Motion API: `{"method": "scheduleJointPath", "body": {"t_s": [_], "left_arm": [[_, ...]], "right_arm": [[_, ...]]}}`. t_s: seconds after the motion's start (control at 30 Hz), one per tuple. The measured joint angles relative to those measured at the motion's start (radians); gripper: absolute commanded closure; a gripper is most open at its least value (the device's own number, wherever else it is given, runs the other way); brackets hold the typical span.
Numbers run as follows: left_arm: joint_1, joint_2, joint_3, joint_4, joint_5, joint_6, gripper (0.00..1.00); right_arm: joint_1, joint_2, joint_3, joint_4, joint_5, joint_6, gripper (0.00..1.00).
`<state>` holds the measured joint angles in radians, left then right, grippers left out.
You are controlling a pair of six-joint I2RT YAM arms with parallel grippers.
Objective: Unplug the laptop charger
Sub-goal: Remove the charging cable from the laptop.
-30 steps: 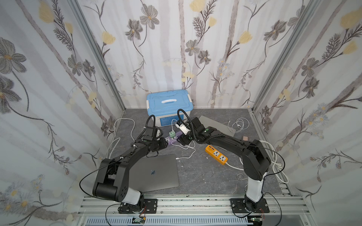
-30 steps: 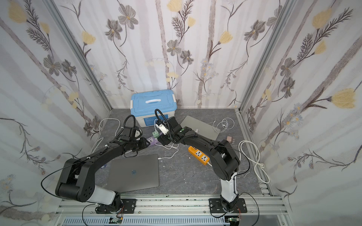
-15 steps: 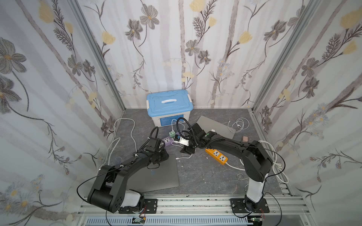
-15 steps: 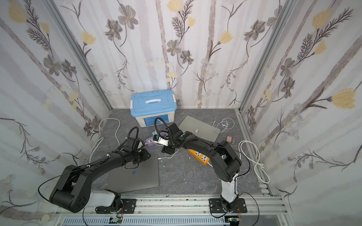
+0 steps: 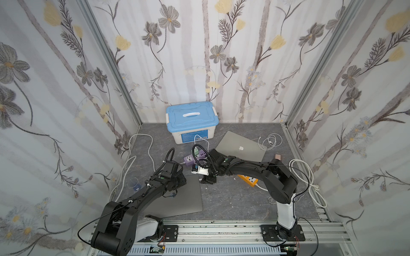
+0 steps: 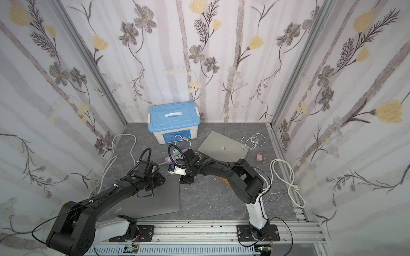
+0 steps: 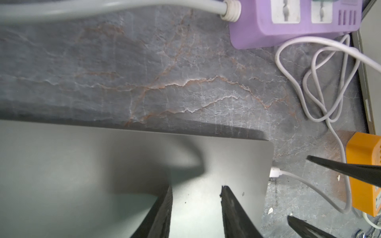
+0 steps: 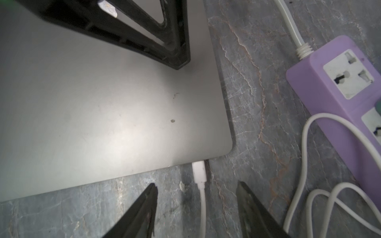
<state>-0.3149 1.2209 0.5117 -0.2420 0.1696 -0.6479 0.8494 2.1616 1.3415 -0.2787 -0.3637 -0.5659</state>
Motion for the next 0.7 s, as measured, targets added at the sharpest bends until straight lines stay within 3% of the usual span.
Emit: {"method": "scheduleJointPath", "body": {"t_s": [0.7], "left_arm": [[0.024,-0.005,-0.019,0.033,0.040,-0.003,0.56]], "right_arm": [[0.007,0.088,0.058,-0.009,0.080,-0.033,0.59]]}}
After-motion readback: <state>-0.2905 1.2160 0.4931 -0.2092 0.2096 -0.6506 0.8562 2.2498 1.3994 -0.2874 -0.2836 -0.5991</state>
